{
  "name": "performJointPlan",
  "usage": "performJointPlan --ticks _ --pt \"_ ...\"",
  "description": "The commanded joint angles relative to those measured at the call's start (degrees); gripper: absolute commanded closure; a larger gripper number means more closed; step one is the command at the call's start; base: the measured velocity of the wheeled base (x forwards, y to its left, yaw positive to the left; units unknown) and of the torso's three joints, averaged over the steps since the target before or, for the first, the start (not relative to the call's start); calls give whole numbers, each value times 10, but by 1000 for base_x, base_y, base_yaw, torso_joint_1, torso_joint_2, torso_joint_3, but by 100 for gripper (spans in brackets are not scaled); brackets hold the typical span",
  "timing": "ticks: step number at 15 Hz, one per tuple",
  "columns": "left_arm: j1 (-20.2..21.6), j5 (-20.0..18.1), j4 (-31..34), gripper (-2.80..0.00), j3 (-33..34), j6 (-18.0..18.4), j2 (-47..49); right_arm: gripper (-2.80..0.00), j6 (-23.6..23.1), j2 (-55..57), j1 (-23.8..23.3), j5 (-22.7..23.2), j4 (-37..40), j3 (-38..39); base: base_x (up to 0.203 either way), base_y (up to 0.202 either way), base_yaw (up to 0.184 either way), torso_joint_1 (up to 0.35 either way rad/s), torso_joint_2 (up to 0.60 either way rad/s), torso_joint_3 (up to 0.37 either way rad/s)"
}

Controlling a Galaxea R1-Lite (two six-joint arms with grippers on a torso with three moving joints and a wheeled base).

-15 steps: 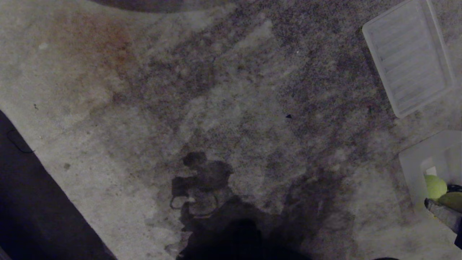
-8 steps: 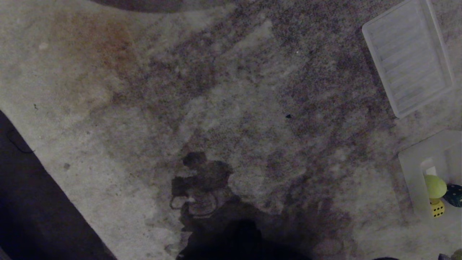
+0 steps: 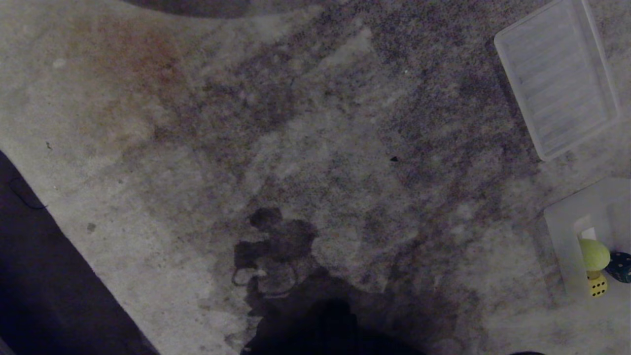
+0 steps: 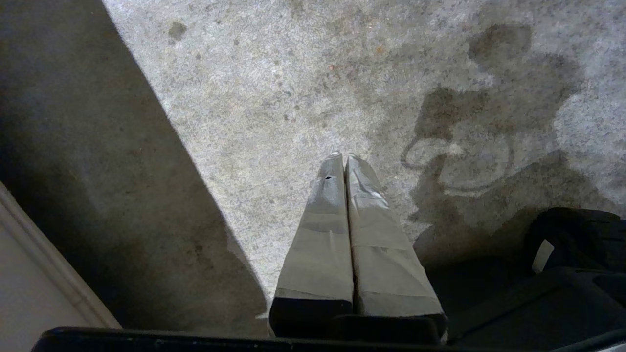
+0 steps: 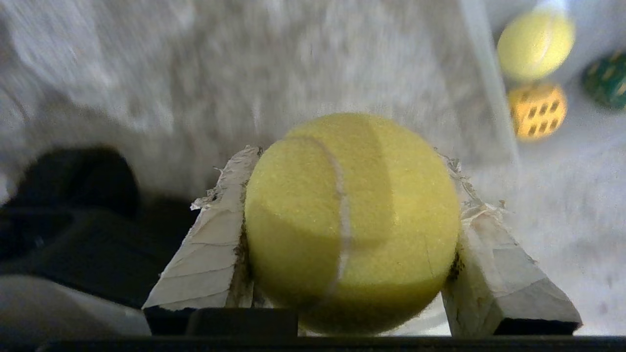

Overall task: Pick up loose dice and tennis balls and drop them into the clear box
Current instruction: Put the ball in the box

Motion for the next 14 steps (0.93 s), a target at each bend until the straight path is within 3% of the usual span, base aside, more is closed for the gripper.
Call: performJointPlan --ticks 1,14 --pt "0 0 0 0 1 0 1 0 1 -65 2 1 -1 1 0 0 0 0 0 0" --pt "0 -1 1 0 1 4 1 0 2 -65 2 0 -3 2 0 0 0 0 0 0"
